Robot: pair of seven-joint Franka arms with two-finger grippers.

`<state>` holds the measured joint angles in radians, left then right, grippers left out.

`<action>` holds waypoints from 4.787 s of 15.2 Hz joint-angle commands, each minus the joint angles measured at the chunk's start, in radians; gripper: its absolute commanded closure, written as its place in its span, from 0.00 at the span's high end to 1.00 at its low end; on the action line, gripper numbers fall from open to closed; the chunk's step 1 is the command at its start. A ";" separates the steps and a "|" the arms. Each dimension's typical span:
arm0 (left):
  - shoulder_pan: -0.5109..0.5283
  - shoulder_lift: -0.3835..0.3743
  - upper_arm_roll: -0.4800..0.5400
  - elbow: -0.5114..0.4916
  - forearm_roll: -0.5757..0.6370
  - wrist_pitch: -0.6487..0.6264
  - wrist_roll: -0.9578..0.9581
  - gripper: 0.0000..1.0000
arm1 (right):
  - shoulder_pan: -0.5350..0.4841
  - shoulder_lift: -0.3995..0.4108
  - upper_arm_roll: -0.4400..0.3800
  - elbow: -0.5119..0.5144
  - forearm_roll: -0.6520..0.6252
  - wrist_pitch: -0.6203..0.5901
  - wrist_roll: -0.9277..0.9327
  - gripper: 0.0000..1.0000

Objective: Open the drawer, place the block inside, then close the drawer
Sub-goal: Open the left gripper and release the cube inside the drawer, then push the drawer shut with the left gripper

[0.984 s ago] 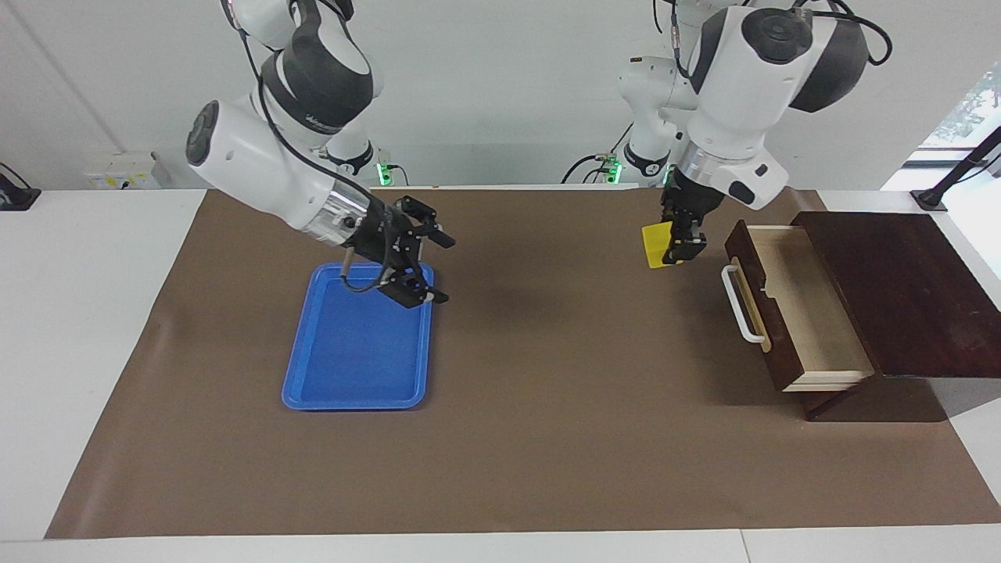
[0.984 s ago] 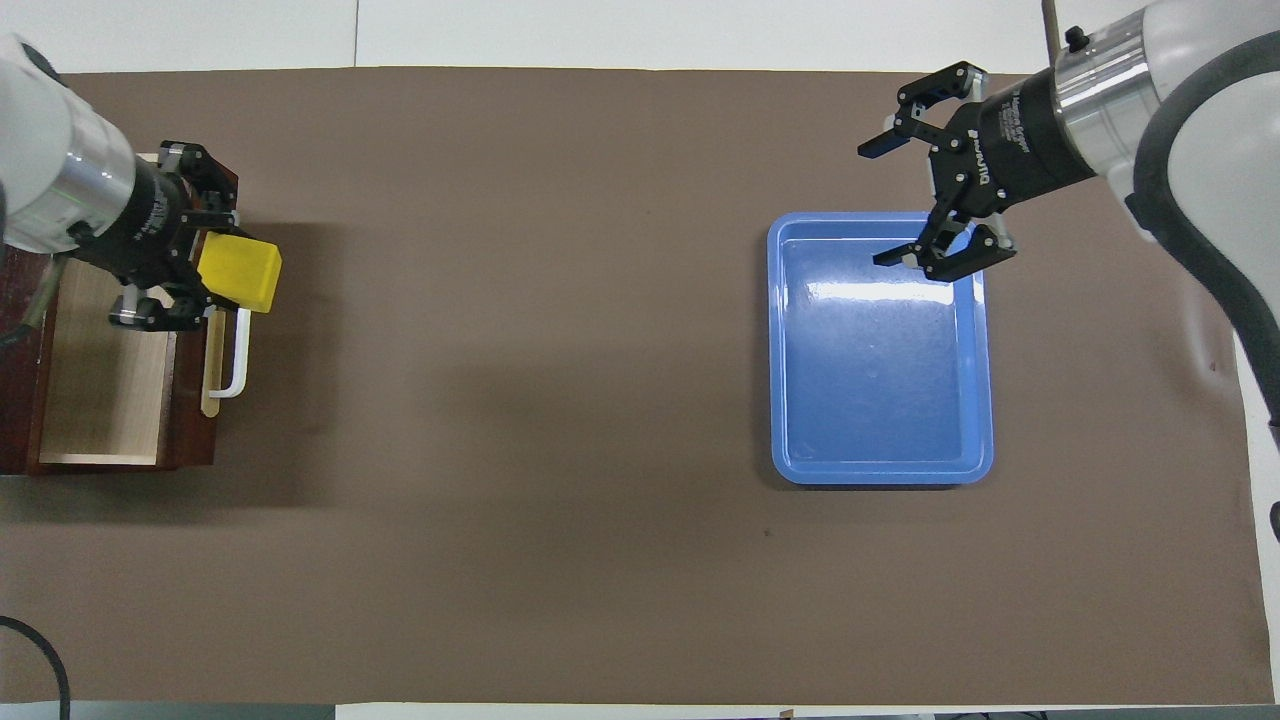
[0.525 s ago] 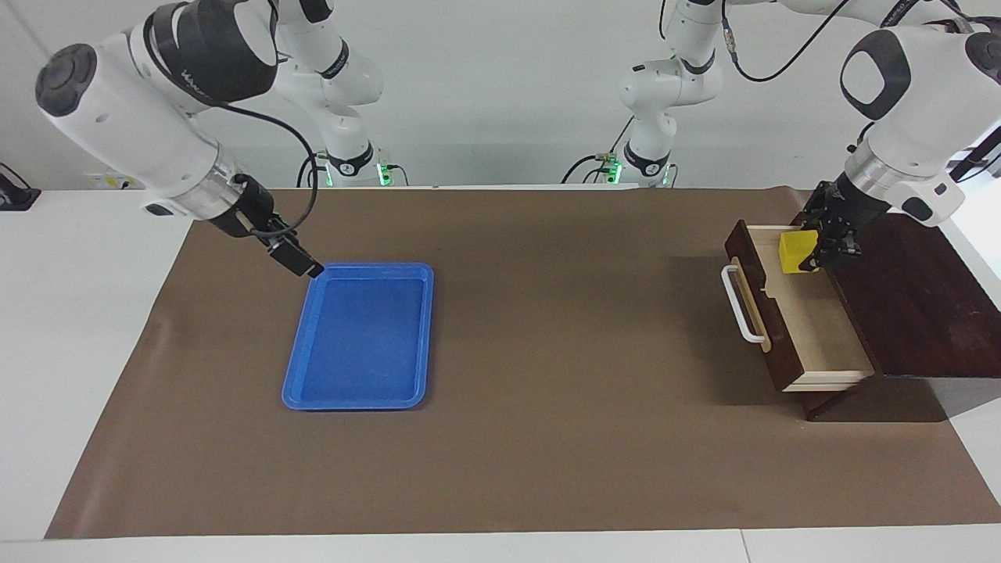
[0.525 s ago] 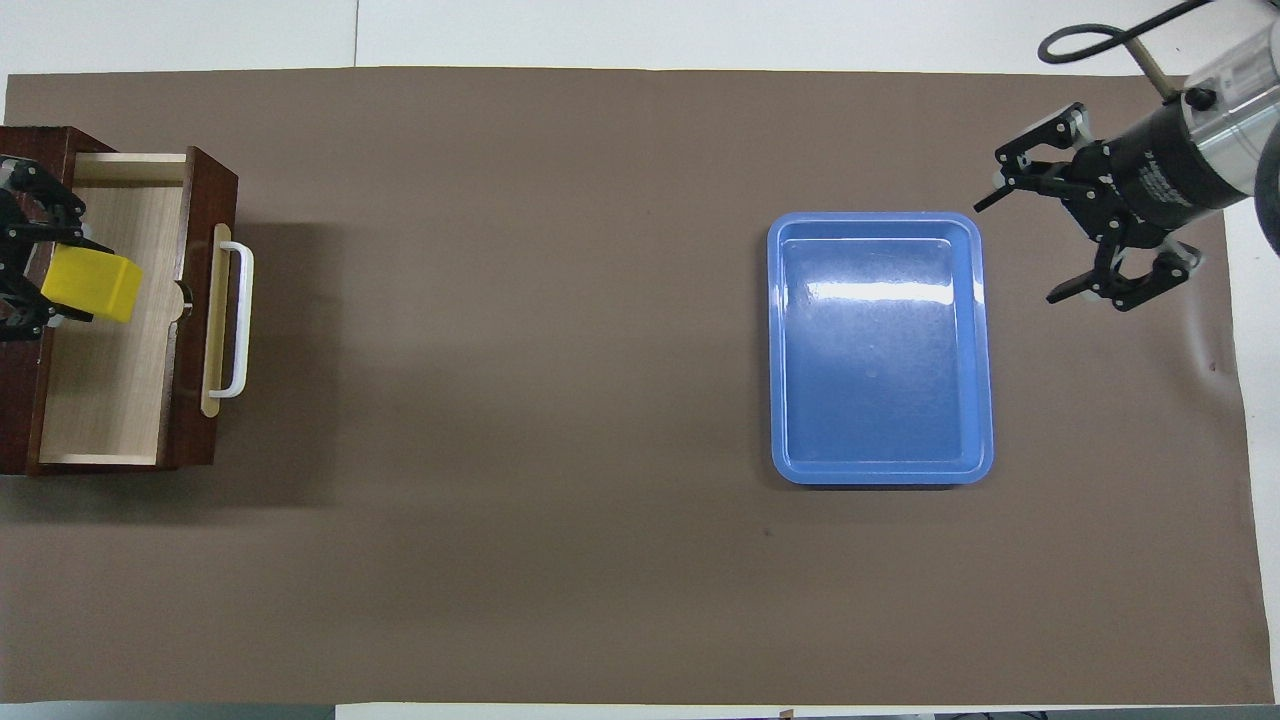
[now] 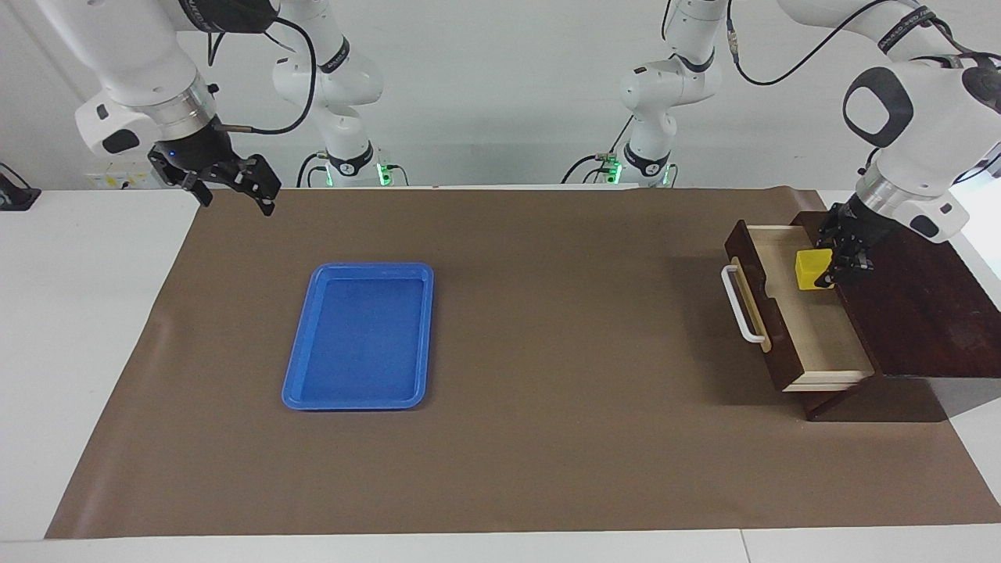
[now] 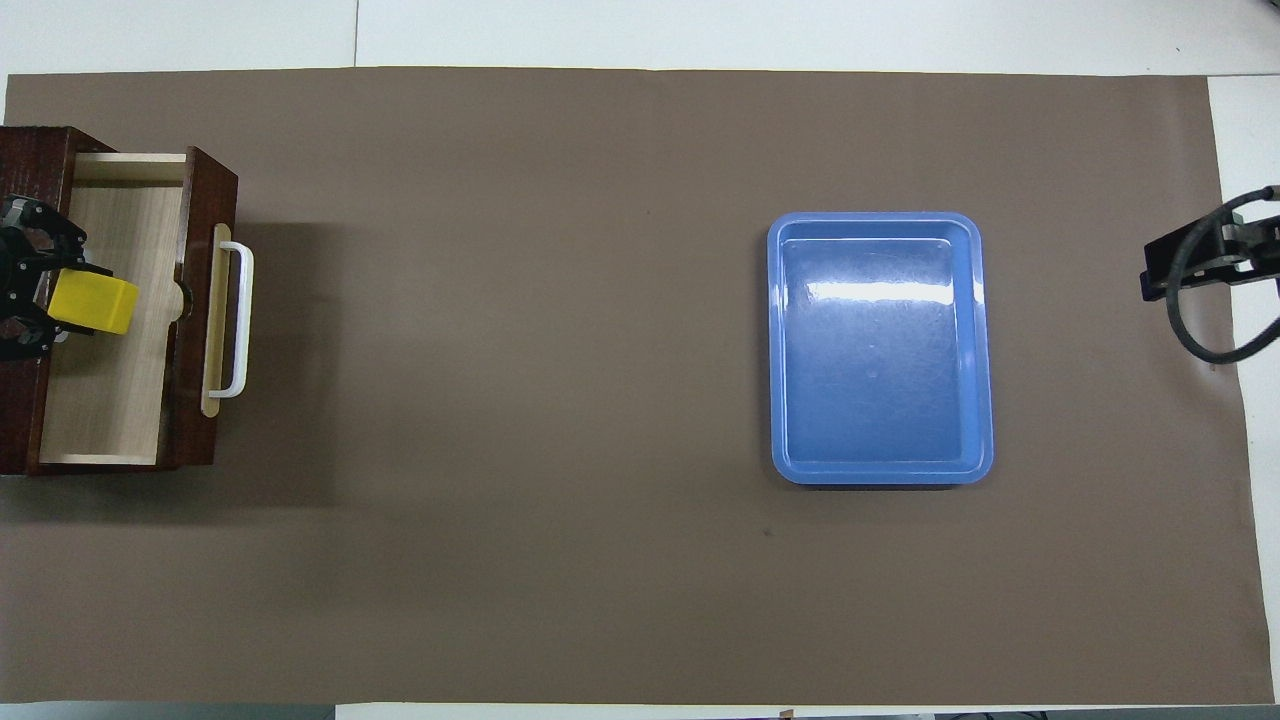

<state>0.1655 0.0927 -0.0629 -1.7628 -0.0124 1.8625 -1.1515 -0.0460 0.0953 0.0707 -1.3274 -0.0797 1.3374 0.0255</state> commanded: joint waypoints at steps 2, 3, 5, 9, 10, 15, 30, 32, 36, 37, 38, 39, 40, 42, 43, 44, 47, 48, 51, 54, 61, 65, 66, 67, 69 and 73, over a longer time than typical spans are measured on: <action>0.011 0.001 -0.006 -0.039 -0.001 0.066 -0.016 0.00 | -0.014 -0.182 0.009 -0.261 -0.018 0.089 -0.052 1.00; 0.009 0.015 -0.006 -0.044 -0.001 0.081 -0.048 0.00 | -0.015 -0.199 0.009 -0.295 -0.005 0.095 -0.041 1.00; 0.011 0.024 -0.006 -0.041 -0.003 0.090 -0.092 0.00 | -0.050 -0.213 0.011 -0.332 0.024 0.100 -0.042 1.00; 0.011 0.044 -0.006 -0.041 -0.011 0.096 -0.168 0.00 | -0.060 -0.184 0.008 -0.342 0.043 0.135 -0.038 1.00; 0.012 0.044 -0.006 -0.043 -0.026 0.098 -0.177 0.00 | -0.060 -0.168 0.006 -0.332 0.043 0.152 -0.032 1.00; 0.000 0.041 -0.006 -0.063 -0.037 0.095 -0.185 0.00 | -0.061 -0.131 0.006 -0.297 0.046 0.137 -0.015 1.00; 0.002 0.009 -0.005 -0.168 -0.026 0.168 -0.165 0.95 | -0.052 -0.089 -0.009 -0.200 0.078 0.063 -0.001 1.00; 0.005 0.012 -0.003 -0.149 -0.021 0.144 -0.166 1.00 | -0.049 -0.091 -0.009 -0.202 0.075 0.077 -0.001 1.00; 0.006 0.018 -0.005 -0.052 0.000 0.031 -0.166 1.00 | -0.049 -0.091 -0.009 -0.204 0.072 0.112 0.002 1.00; 0.005 0.015 -0.005 -0.023 0.000 -0.006 -0.166 1.00 | -0.049 -0.091 -0.009 -0.204 0.072 0.112 0.002 1.00; -0.001 0.012 -0.006 0.011 0.000 -0.047 -0.168 1.00 | -0.049 -0.091 -0.008 -0.204 0.072 0.112 0.002 1.00; -0.006 -0.001 -0.009 0.037 0.000 -0.078 -0.171 1.00 | -0.049 -0.091 -0.008 -0.205 0.072 0.112 0.002 1.00; -0.007 -0.019 -0.012 0.055 0.000 -0.103 -0.175 1.00 | -0.049 -0.092 -0.008 -0.207 0.072 0.112 0.002 1.00; -0.050 -0.030 -0.021 0.072 0.000 -0.141 -0.206 1.00 | -0.048 -0.103 -0.008 -0.220 0.072 0.111 -0.001 1.00; -0.084 -0.034 -0.021 0.059 0.002 -0.131 -0.238 1.00 | -0.048 -0.114 -0.008 -0.234 0.072 0.111 -0.001 1.00; -0.113 -0.045 -0.021 0.034 0.003 -0.126 -0.244 1.00 | -0.046 -0.117 -0.008 -0.242 0.072 0.111 -0.001 1.00; -0.188 -0.050 -0.021 -0.010 0.005 -0.108 -0.290 1.00 | -0.034 -0.117 -0.009 -0.240 0.063 0.112 -0.004 1.00; -0.204 -0.042 -0.021 -0.017 0.018 -0.092 -0.318 1.00 | -0.034 -0.117 -0.009 -0.240 0.055 0.112 -0.003 1.00; -0.224 -0.044 -0.021 -0.090 0.072 -0.027 -0.353 1.00 | -0.037 -0.117 -0.008 -0.236 0.051 0.112 -0.004 1.00; -0.213 -0.045 -0.021 -0.167 0.084 0.064 -0.356 1.00 | -0.037 -0.115 -0.008 -0.234 0.052 0.112 -0.004 1.00; -0.103 -0.034 -0.021 -0.196 0.107 0.178 -0.272 1.00 | -0.043 -0.115 -0.008 -0.233 0.054 0.112 -0.004 1.00; -0.015 -0.024 -0.018 -0.187 0.146 0.205 -0.234 1.00 | -0.037 -0.115 -0.008 -0.233 0.054 0.112 0.002 1.00; -0.003 -0.024 -0.018 -0.185 0.147 0.213 -0.225 1.00 | -0.037 -0.115 -0.008 -0.233 0.054 0.112 0.001 1.00; 0.012 -0.022 -0.018 -0.185 0.146 0.222 -0.223 1.00 | -0.037 -0.115 -0.008 -0.234 0.054 0.112 0.002 1.00; 0.043 -0.022 -0.017 -0.185 0.147 0.247 -0.220 1.00 | -0.037 -0.115 -0.006 -0.233 0.054 0.112 0.002 1.00; 0.081 -0.022 -0.017 -0.185 0.147 0.248 -0.189 1.00 | -0.037 -0.115 -0.006 -0.233 0.054 0.112 -0.001 1.00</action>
<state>0.2112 0.0693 -0.0795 -1.9434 0.1098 2.0892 -1.3771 -0.0850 -0.0057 0.0646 -1.5466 -0.0196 1.4407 0.0130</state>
